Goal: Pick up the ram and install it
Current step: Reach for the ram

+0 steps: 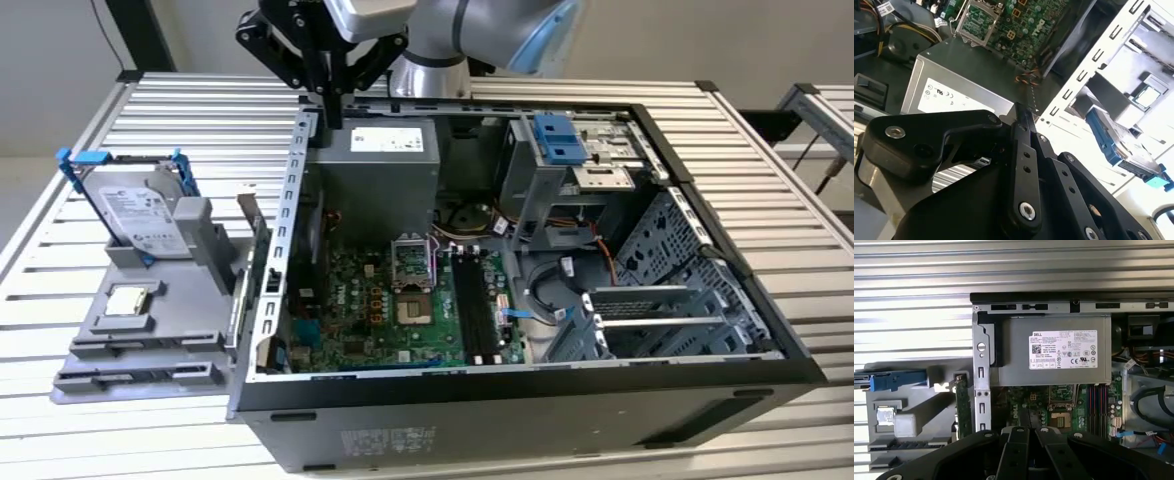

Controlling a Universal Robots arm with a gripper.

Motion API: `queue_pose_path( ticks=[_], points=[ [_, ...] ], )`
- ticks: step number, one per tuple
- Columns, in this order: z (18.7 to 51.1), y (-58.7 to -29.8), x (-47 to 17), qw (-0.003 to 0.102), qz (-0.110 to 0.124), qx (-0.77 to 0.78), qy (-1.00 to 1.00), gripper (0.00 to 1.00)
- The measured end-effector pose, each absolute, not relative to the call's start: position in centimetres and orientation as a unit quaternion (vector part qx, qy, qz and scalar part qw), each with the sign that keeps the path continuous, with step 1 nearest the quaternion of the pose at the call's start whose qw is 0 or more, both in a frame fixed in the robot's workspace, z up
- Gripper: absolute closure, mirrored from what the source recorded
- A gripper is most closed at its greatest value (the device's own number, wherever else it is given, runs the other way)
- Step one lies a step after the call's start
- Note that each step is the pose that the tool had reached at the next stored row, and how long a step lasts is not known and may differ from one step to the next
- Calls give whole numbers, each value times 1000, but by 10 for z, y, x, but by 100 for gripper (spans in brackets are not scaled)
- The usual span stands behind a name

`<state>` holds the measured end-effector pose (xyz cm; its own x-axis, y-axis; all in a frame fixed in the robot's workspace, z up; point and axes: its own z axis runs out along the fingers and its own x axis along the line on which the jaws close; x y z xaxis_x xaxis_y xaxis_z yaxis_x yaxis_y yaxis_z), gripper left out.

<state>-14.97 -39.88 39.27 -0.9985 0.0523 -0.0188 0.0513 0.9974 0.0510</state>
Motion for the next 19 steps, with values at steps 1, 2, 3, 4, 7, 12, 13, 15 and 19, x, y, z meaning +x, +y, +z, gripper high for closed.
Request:
queue_pose_path(
  ticks=[1,2,3,4,7,12,13,15,19],
  points=[
    [393,-399,-151,10,25,26,999,100],
    [393,-399,-153,10,25,26,999,100],
    [393,-399,-156,10,25,26,999,100],
    [393,-399,-158,10,25,26,999,100],
    [393,-399,-164,10,25,26,999,100],
    [393,-399,-172,10,25,26,999,100],
    [393,-399,-174,10,25,26,999,100],
    [393,-399,-179,10,25,26,999,100],
    [393,-399,-187,10,25,26,999,100]
  ],
)
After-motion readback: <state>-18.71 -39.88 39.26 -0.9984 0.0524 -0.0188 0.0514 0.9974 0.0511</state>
